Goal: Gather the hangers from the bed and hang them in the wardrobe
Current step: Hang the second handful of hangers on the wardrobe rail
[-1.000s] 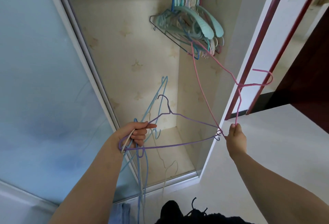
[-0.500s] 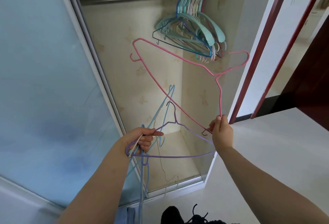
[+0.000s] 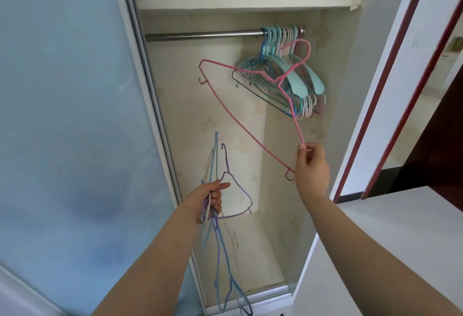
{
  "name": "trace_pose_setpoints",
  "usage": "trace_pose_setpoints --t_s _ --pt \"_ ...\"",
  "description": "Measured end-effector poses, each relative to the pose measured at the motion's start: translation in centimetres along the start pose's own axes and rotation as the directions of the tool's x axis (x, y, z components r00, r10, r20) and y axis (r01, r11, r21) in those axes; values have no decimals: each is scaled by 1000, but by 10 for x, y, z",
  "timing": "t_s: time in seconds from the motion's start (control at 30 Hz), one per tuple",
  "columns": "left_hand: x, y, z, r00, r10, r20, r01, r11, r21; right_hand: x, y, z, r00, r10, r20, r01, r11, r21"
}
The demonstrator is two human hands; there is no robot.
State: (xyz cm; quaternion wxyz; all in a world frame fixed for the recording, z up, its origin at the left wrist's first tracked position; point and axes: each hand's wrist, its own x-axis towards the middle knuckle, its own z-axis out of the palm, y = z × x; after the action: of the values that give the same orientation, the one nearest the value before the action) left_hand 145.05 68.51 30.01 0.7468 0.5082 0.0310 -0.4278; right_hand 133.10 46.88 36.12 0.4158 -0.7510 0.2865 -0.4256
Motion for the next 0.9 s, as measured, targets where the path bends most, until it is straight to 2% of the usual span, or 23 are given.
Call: trace_pose_setpoints --t_s 0.27,0.47,0.6,0.8,0.9 --pt "17 17 13 999 32 -26 -32 999 14 42 -52 23 946 -204 251 208 978 10" --pt "16 50 27 991 136 14 -135 991 -23 109 -114 55 929 -160 334 160 987 26" --pt "13 69 32 976 217 9 -218 976 11 144 -135 76 906 -150 396 149 988 35" --pt "6 85 36 954 299 -30 -296 952 70 168 -130 100 826 -104 554 215 967 -139" --pt "8 86 32 951 306 -47 -302 950 75 175 -123 105 865 -80 496 188 967 -172"
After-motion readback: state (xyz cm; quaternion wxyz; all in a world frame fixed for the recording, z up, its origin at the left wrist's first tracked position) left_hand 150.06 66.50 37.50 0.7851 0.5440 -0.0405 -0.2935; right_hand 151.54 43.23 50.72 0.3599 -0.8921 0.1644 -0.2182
